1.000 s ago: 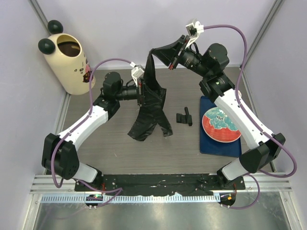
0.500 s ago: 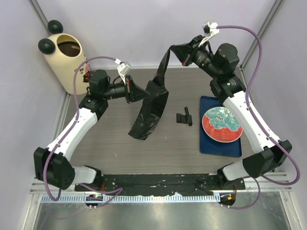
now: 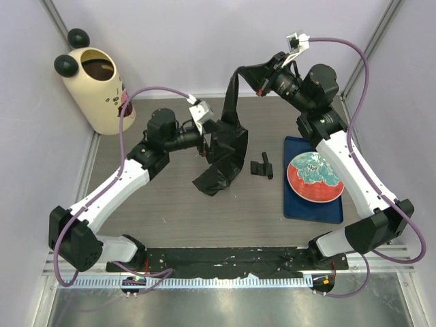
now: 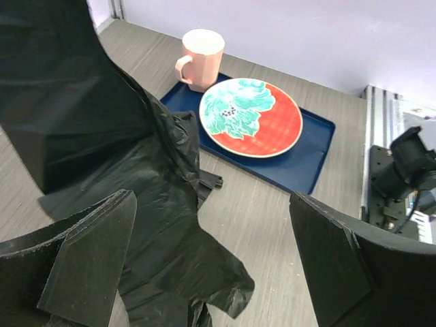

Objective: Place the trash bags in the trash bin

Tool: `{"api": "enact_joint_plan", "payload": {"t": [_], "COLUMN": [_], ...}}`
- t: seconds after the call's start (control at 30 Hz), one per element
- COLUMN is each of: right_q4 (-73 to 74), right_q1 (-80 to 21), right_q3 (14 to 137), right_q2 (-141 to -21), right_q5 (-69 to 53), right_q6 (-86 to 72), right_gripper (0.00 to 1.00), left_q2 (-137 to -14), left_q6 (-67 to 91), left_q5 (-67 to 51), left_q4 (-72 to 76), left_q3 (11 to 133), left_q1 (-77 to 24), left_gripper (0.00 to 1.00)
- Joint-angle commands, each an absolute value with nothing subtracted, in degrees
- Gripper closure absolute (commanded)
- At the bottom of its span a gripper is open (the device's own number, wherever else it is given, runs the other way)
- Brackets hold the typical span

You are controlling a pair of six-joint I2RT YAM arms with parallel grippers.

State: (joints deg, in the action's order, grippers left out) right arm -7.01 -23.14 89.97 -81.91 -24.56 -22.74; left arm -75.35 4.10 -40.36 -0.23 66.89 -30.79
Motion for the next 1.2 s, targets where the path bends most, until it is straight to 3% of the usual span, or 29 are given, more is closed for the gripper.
{"api": "enact_joint_plan", "payload": {"t": [0.0, 0.37, 0.47, 0.57, 0.6, 0.63, 0.7, 0.87, 1.17], "right_q4": [-11.25, -11.87, -11.87, -11.69, -11.60, -10.38, -9.23, -3.79, 10.01], "right_q1": [-23.99, -24.96, -24.96, -24.96, -24.96, -24.87, -24.52, -20.31, -14.50], "right_q3": [92.37, 93.51, 93.95, 94.57, 94.66, 94.92, 94.66, 92.29, 75.52], "right_q2": [-81.91, -82.70, -82.88, -83.06, -83.06, -83.14, -82.71, -80.69, -67.36], "right_q5": [-24.26, -23.82, -23.91, -23.99, -23.91, -23.47, -22.94, -20.74, -33.38], "right_q6": [-24.52, -25.84, -26.45, -26.89, -26.81, -26.37, -24.88, -21.37, -8.97], "right_gripper": [0.99, 0.99, 0.99, 0.99, 0.99, 0.99, 0.99, 0.99, 0.99], "left_q2": [-74.62, -78.83, -80.85, -81.65, -81.56, -81.39, -79.81, -73.58, -70.13], "left_q6": [0.26, -8.17, -11.06, -13.79, -14.32, -15.37, -16.52, -14.33, -21.96], "left_q5": [-29.73, -12.85, -10.12, -9.67, -9.49, -9.23, -8.96, -14.50, -5.10], "left_q4": [14.40, 27.07, 27.07, 26.28, 25.67, 24.62, 20.93, 9.45, -5.27], "left_q3": [62.06, 58.80, 59.59, 60.12, 60.20, 60.64, 60.65, 60.82, 65.91], "left_q1": [-34.18, -41.04, -41.22, -41.22, -41.22, -41.22, -40.87, -36.22, -28.74], "left_gripper": [0.00, 0.00, 0.13, 0.45, 0.72, 0.87, 1.00, 1.00, 1.00]}}
